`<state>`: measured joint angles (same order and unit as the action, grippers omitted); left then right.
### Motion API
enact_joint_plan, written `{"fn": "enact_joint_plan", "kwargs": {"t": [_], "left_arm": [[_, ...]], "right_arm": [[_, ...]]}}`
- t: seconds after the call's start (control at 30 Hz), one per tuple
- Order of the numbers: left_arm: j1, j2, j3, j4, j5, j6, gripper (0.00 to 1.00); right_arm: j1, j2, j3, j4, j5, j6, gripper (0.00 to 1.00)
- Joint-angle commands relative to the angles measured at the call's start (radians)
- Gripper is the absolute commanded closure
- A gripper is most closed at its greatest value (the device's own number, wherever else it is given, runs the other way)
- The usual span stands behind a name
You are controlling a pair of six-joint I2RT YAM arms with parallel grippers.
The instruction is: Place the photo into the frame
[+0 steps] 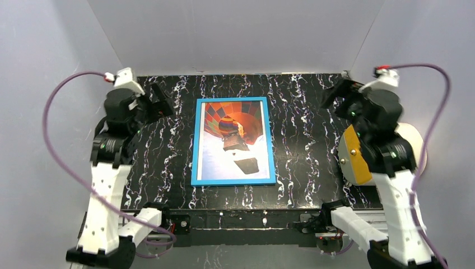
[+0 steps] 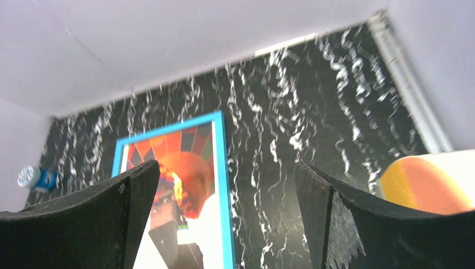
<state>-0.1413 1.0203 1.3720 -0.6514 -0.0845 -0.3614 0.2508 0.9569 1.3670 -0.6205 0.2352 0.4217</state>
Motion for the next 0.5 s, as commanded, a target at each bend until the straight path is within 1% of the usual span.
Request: {"fn": "enact_joint_plan", "kwargs": {"t": [0.0, 0.1, 0.2, 0.47], "left_arm": [[0.001, -0.141, 0.06, -0.011, -0.103, -0.014, 0.02], [0.002, -0.206, 0.086, -0.046, -0.149, -0.003, 0.02], [0.002, -0.248, 0.12, -0.092, -0.182, 0.001, 0.02], [0.002, -0.281, 0.167, -0.193, -0.227, 0.007, 0.02]], "right_arm": [[-0.002, -0.131, 0.048, -0.021, 0.164, -0.041, 0.01], [-0.002, -0.181, 0.062, -0.026, 0.2, -0.05, 0.01], [-0.002, -0.197, 0.082, -0.033, 0.211, -0.058, 0.01], [-0.001, -0.2, 0.117, -0.069, 0.205, -0.048, 0.01]]}}
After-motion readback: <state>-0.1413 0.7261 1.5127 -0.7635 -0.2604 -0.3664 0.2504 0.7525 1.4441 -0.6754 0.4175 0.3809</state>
